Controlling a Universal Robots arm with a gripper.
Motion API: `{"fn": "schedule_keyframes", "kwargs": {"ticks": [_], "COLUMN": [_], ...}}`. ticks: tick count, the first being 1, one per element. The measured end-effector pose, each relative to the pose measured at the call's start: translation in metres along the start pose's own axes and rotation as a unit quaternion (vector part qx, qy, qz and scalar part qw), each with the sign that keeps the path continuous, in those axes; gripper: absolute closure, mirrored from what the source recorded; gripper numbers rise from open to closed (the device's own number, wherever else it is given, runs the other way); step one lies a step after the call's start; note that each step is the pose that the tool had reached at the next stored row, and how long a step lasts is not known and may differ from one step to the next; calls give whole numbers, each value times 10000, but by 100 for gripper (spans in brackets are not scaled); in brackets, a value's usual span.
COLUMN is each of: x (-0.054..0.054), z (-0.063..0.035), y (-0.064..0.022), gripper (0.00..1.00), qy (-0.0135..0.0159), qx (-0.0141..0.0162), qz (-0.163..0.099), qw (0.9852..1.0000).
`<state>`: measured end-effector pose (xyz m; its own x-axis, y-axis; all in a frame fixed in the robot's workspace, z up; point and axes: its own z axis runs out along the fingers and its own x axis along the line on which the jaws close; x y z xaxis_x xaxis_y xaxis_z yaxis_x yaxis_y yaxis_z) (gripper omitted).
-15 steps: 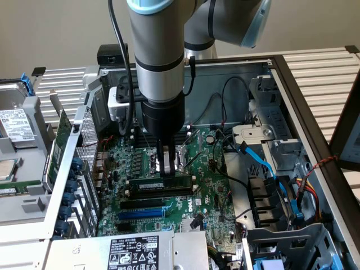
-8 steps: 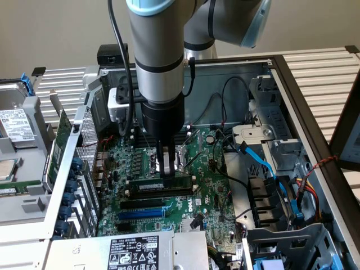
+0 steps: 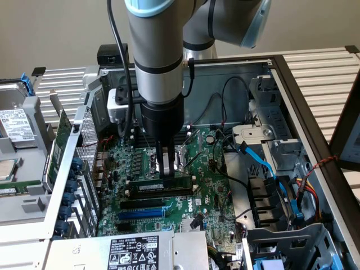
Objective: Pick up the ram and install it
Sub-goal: 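Insert the ram into the slot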
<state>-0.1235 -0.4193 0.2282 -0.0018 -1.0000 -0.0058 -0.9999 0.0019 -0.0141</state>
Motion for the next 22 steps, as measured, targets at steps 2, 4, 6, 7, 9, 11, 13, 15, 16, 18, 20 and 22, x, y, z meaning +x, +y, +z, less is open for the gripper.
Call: {"fn": "schedule_keyframes", "kwargs": {"ticks": [2, 4, 6, 7, 9, 11, 13, 15, 16, 18, 20, 22], "x": [0, 1, 1, 1, 1, 1, 0, 1, 1, 1, 1, 1], "z": [2, 8, 18, 23, 30, 33, 33, 27, 21, 5, -12, -32], "y": [2, 6, 8, 9, 14, 20, 30, 35, 36, 38, 39, 39], "gripper": [87, 87, 87, 87, 87, 87, 85, 78, 78, 78, 78, 78], "qy": [0, 1, 0, 0, 1, 1, 0, 1, 0, 1, 0, -5], "qx": [12, 26, 35, 37, 38, 39, 35, 20, 3, -30, -55, -66], "qz": [-1, -1, 0, -1, 0, -1, 0, 0, -1, 0, 0, 0], "qw": [10000, 10000, 10000, 10000, 10000, 10000, 10000, 10000, 10000, 10000, 10000, 10000]}}
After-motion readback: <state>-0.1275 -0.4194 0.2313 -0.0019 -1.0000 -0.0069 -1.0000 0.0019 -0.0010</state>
